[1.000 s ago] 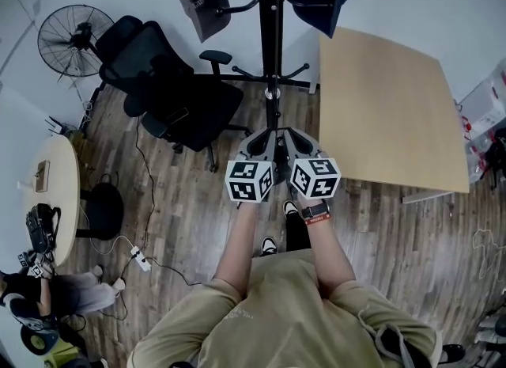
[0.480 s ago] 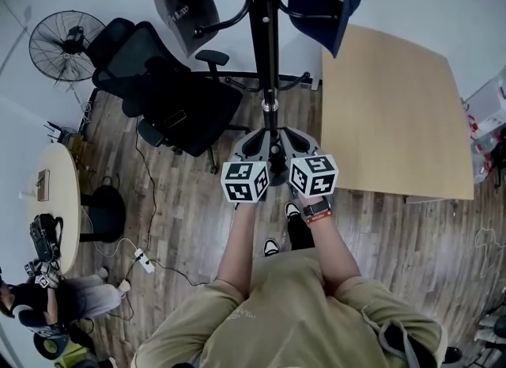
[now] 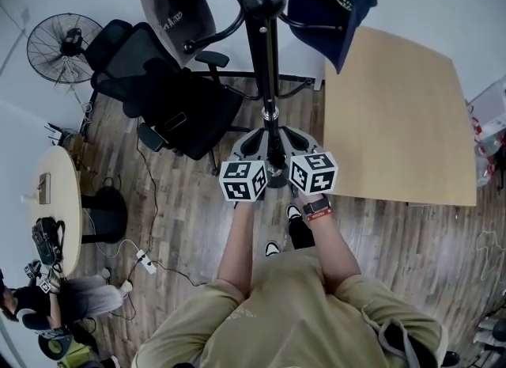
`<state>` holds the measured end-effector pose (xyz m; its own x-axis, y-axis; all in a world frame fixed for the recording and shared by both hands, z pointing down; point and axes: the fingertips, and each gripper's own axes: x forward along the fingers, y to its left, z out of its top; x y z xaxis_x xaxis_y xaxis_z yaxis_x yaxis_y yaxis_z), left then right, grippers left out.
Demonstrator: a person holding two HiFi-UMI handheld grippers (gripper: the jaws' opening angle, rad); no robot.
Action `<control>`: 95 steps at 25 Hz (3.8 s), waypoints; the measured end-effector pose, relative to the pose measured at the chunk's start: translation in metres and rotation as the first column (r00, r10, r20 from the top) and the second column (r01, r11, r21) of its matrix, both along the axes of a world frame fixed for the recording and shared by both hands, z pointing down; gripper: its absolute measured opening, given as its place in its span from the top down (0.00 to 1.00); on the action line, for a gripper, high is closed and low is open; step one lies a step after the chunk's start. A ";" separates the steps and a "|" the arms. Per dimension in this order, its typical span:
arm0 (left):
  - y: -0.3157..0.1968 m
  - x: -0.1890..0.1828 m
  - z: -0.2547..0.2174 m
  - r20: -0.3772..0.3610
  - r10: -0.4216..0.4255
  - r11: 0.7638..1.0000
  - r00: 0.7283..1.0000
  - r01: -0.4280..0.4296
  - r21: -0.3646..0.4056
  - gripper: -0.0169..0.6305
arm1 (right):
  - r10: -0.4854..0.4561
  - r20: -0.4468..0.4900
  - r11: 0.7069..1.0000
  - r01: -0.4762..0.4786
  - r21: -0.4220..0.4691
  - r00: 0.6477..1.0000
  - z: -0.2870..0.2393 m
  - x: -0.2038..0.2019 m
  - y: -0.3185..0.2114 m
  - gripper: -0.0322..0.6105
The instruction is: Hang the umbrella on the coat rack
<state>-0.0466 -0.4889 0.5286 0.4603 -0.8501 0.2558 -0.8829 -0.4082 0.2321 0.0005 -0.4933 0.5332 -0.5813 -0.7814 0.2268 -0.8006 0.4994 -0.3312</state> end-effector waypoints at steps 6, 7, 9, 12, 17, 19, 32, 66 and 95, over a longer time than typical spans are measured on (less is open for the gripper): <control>-0.019 -0.001 0.007 -0.016 0.007 1.000 1.000 -0.007 -0.017 0.93 | -0.007 0.005 1.000 0.007 -0.016 1.000 0.007 -0.001 -0.021 0.93; -0.021 0.000 0.008 -0.020 0.012 1.000 1.000 -0.013 -0.019 0.93 | -0.008 0.005 1.000 0.008 -0.019 1.000 0.008 -0.001 -0.024 0.93; -0.026 -0.001 0.009 -0.023 0.019 1.000 1.000 -0.020 -0.020 0.93 | -0.011 0.004 1.000 0.011 -0.021 1.000 0.009 -0.001 -0.029 0.93; -0.034 -0.002 0.011 -0.027 0.019 1.000 0.999 -0.020 -0.023 0.93 | -0.017 0.001 1.000 0.017 -0.024 1.000 0.011 -0.003 -0.036 0.93; -0.042 -0.006 0.023 -0.070 0.012 0.998 0.997 -0.016 -0.053 0.93 | -0.034 0.005 0.998 0.034 -0.050 0.999 0.020 -0.006 -0.045 0.93; -0.045 -0.007 0.028 -0.081 0.011 0.998 0.997 -0.016 -0.066 0.93 | -0.041 0.001 0.997 0.041 -0.061 0.999 0.025 -0.008 -0.047 0.93; -0.040 0.003 0.056 -0.098 0.090 0.992 0.991 -0.098 -0.084 0.92 | -0.068 -0.003 0.994 0.068 -0.088 0.998 0.048 -0.014 -0.041 0.93; 0.026 -0.028 0.019 -0.027 -0.002 1.000 1.000 0.002 0.025 0.91 | 0.089 -0.110 0.996 -0.088 0.020 0.990 0.018 0.069 0.012 0.92; 0.157 -0.079 -0.016 0.120 -0.166 0.973 0.979 0.143 0.182 0.94 | 0.231 -0.157 0.965 -0.206 0.162 0.960 -0.015 0.092 0.142 0.93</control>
